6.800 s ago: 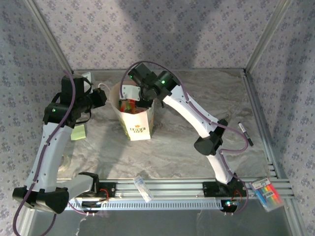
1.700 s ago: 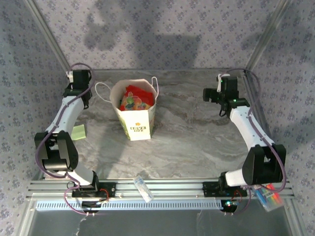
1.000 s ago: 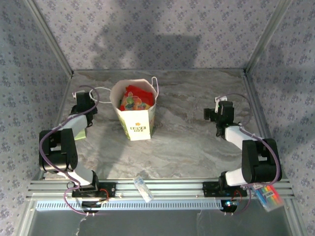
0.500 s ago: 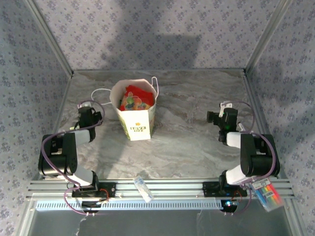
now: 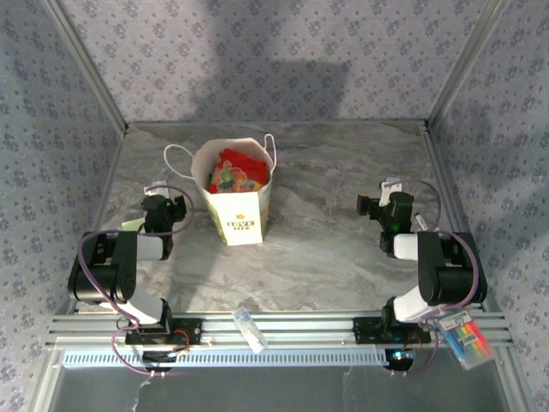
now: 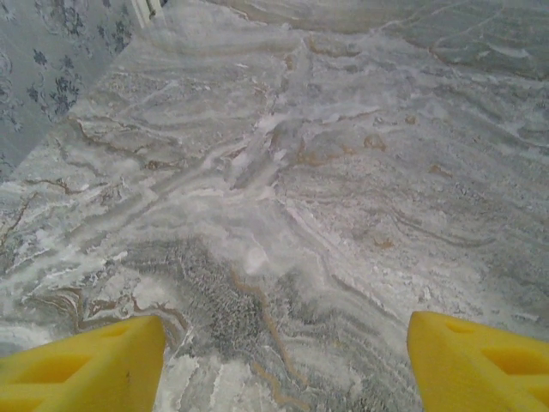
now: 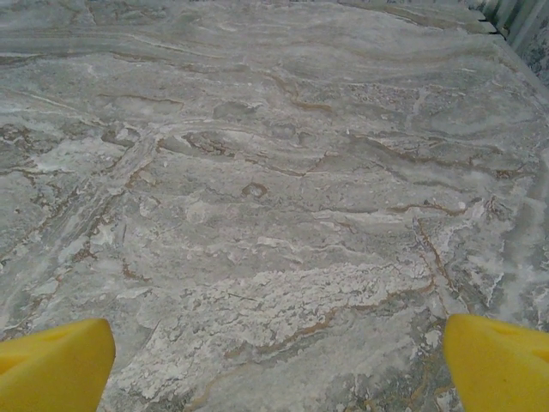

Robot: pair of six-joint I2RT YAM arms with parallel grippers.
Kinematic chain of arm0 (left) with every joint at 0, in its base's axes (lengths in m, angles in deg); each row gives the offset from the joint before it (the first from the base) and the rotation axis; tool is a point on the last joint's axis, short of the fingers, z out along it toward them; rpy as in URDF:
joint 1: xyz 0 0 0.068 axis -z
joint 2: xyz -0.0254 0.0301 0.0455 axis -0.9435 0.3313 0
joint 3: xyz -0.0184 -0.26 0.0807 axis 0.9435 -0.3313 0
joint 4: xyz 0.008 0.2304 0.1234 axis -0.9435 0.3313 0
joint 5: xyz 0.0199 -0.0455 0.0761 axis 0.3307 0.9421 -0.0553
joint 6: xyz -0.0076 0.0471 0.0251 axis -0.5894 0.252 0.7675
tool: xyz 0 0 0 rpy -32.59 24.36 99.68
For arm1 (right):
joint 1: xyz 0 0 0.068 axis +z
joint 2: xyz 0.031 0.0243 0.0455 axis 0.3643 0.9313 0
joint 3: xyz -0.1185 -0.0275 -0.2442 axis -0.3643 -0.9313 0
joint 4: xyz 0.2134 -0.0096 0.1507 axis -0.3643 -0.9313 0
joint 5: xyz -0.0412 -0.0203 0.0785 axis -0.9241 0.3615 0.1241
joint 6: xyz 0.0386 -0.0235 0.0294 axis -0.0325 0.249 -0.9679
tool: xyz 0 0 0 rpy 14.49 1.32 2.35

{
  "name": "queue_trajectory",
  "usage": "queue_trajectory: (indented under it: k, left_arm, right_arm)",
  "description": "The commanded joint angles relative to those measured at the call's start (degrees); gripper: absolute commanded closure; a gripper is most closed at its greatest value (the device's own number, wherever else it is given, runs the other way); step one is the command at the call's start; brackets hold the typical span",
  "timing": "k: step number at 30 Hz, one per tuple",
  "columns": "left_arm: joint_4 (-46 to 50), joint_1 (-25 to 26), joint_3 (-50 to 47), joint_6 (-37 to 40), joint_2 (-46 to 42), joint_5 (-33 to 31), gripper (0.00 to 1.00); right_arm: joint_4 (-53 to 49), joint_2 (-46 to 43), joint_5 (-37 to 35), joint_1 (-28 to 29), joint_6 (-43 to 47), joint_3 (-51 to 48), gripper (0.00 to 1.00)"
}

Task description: Place the snacks into the paper bag

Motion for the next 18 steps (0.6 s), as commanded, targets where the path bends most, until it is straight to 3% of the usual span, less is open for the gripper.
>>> queue_trajectory:
  k: [1, 2, 3, 18]
  left_arm:
    - [-3.64, 0.21, 0.17, 0.65, 0.27, -0.49, 0.23]
    - [-3.67, 0.19, 0.17, 0.63, 0.28, -0.59, 0.07]
    - [-3.66, 0.16, 0.13, 0.65, 0.29, -0.61, 0.00]
    - [-3.67, 0.15, 0.13, 0.65, 0.34, -0.50, 0.00]
  right_arm:
    - [2.02, 0.71, 0.87, -0.46, -0.03, -0.22, 0.00]
    - [2.02, 0.71, 0.88, -0.54, 0.02, -0.19, 0.00]
    - [2.02, 0.73, 1.02, -0.50, 0.00, -0.18, 0.00]
    - [2.11, 0.61, 1.23, -0.56, -0.15, -0.28, 0.00]
